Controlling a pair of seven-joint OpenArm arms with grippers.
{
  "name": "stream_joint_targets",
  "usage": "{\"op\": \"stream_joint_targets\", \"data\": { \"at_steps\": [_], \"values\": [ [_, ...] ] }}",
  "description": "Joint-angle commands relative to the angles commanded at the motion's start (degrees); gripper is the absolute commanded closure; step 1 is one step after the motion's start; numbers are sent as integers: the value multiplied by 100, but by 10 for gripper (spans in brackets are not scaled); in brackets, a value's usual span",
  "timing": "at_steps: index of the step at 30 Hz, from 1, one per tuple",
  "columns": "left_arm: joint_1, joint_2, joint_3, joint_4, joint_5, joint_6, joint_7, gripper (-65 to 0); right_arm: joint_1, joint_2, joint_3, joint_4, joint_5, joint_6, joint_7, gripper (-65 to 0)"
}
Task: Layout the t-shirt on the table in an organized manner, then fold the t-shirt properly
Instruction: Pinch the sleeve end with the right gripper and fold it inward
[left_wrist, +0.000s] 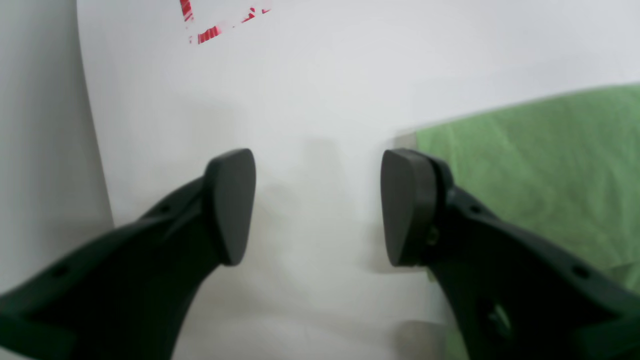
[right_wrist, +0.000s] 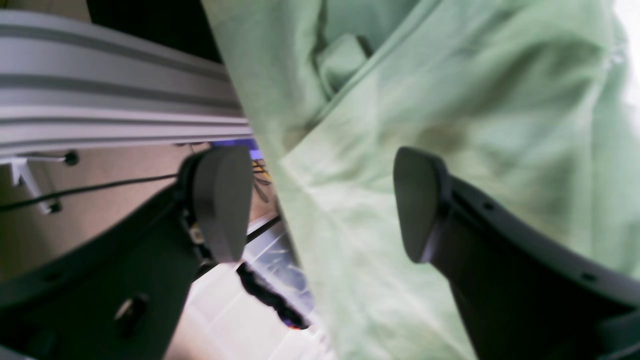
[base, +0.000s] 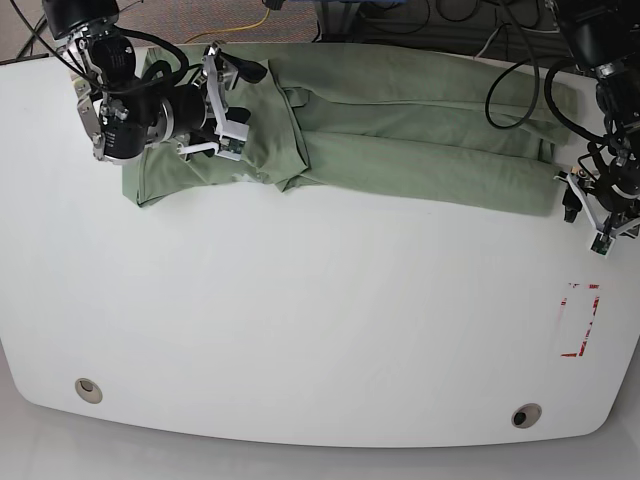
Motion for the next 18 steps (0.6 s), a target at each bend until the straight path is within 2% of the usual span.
{"op": "stream_joint_targets", "data": {
  "at_steps": [4,11,14,15,18],
  "values": [
    [0,193,-44,325,-9,0,0,-376,26,-44,422,0,-158,0,176,-430],
    [220,765,-422,1565,-9,0,35,-376,18,-651,1204,18,-1046,0,176,-411],
    [378,923,-396,1908,0,0,35,-371,-18,-941,1398,35,-1380,0,176,-319],
    [475,949,-396,1996,0,0,35,-363,-18,-1029,1433,35,-1486,0,176,-266],
    [765,1055,-404,2101,0,0,35,-267,-105,-1196,1547,35,-1697,0,176,-114]
  ]
}}
